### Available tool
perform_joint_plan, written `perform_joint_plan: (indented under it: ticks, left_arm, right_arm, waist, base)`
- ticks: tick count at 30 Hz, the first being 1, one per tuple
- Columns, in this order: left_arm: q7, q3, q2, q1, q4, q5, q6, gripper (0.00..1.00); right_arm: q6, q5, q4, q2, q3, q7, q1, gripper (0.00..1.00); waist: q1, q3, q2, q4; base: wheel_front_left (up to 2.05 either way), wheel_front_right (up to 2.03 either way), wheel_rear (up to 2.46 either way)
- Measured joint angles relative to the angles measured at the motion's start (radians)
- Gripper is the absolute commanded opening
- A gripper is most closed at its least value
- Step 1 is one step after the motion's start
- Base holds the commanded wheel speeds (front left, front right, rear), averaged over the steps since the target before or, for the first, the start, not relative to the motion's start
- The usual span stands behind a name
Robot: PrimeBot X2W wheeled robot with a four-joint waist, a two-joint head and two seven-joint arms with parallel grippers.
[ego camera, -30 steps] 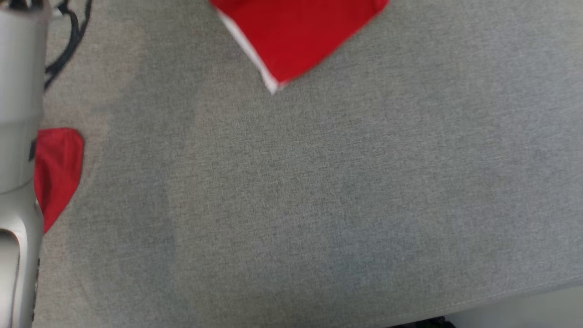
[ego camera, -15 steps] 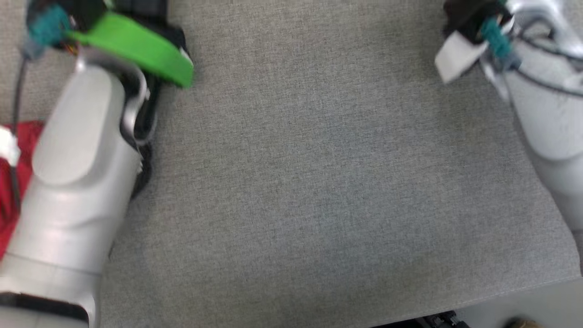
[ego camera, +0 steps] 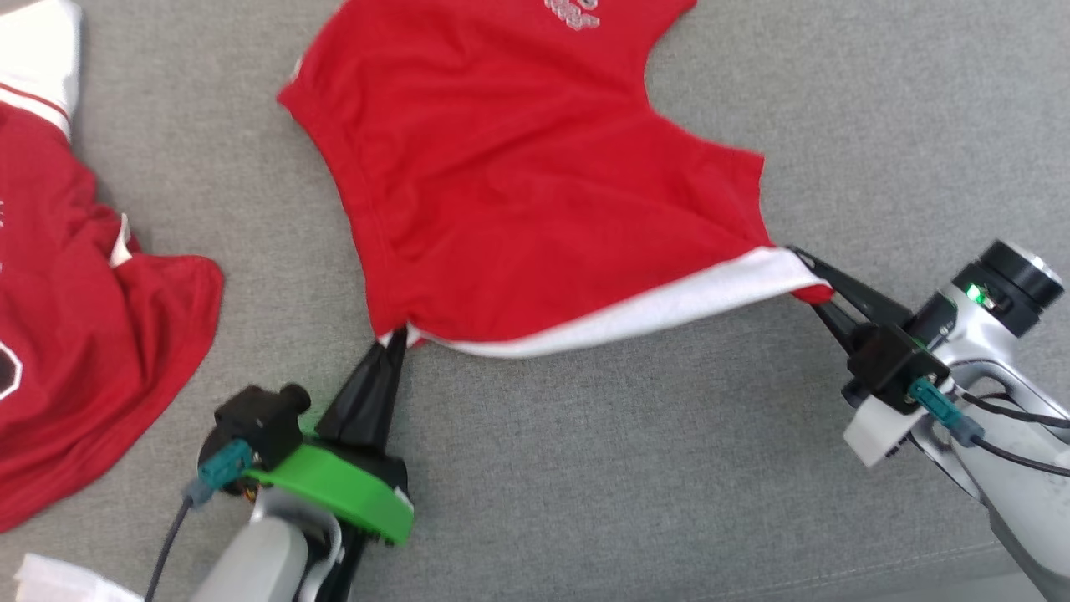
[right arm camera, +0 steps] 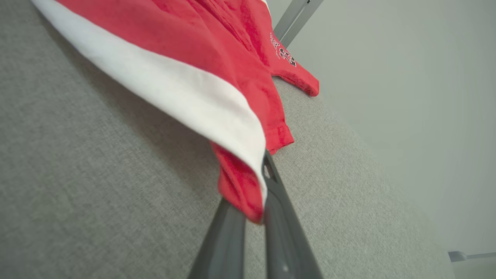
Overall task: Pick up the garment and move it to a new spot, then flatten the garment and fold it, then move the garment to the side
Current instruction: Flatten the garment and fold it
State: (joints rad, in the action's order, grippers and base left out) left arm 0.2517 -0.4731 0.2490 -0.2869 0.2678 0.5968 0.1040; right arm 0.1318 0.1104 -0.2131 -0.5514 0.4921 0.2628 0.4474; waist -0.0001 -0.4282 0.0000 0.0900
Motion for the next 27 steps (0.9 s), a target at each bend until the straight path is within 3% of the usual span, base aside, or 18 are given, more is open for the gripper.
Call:
perform_joint_plan:
  ticks: [7, 15, 27]
  left_arm:
    - [-0.123, -0.012, 0.059, 0.212, -0.225, 0.076, -0.048, 0.0]
    - [-0.221, -0.057, 0.07, 0.385, -0.395, 0.139, -0.104, 0.0]
    - [-0.282, -0.067, 0.101, 0.461, -0.508, 0.165, -0.145, 0.0]
  right_arm:
    - [0.0, -0.114, 0.104, -0.14, -0.035, 0.0, -0.176, 0.0]
    - [0.0, -0.213, 0.176, -0.238, 0.035, -0.024, -0.27, 0.0]
    - [0.0, -0.295, 0.238, -0.359, 0.154, -0.094, -0.292, 0.0]
  waist:
    - [0.0, 0.152, 0.0, -0.027]
    - [0.0, 0.285, 0.0, -0.055]
    - [0.0, 0.322, 0.0, -0.087]
  base:
    - [0.0, 0.0, 0.0]
    - [0.0, 0.0, 0.0]
    - [0.0, 0.0, 0.0]
